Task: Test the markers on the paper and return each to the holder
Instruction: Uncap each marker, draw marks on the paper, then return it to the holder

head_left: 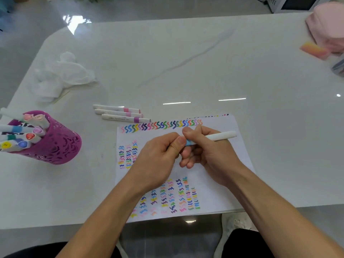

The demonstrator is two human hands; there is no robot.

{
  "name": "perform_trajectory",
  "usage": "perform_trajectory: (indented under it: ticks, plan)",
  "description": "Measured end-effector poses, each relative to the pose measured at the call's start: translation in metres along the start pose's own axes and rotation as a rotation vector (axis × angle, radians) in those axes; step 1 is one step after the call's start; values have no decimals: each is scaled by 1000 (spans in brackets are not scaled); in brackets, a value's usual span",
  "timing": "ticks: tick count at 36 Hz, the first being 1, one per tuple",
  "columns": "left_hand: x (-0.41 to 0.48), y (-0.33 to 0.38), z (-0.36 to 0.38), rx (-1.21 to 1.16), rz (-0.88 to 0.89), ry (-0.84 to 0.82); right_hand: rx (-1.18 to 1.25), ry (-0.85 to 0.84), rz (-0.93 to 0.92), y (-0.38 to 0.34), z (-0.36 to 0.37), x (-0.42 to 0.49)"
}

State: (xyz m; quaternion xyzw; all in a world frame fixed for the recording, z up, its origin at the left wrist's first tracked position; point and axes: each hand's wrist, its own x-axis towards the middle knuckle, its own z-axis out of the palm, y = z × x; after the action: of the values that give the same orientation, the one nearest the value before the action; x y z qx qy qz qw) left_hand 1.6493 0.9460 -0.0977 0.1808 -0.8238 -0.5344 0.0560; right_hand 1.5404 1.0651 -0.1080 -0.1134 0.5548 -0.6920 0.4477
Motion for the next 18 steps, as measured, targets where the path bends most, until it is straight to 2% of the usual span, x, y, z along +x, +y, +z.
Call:
perform_trajectory:
  ticks: [5,9,11,15,16,18]
  plan:
    - [1,-2,-5,79,1,134,4,46,-3,-12,-8,4]
    - [1,-3,-13,193,14,178,-177,74,-82,-21,-22,4]
    - [1,-4,-14,247,23,176,-403,83,-166,-21,-27,3]
    - [-1,-6,-12,339,39,136,-1143,38,-398,-16,-28,-1]
    - [-1,-6,-11,351,45,122,-1277,10,-438,-16,-26,-2]
    - [-1,-6,-9,369,57,90,-1387,-61,-448,-15,-20,-2]
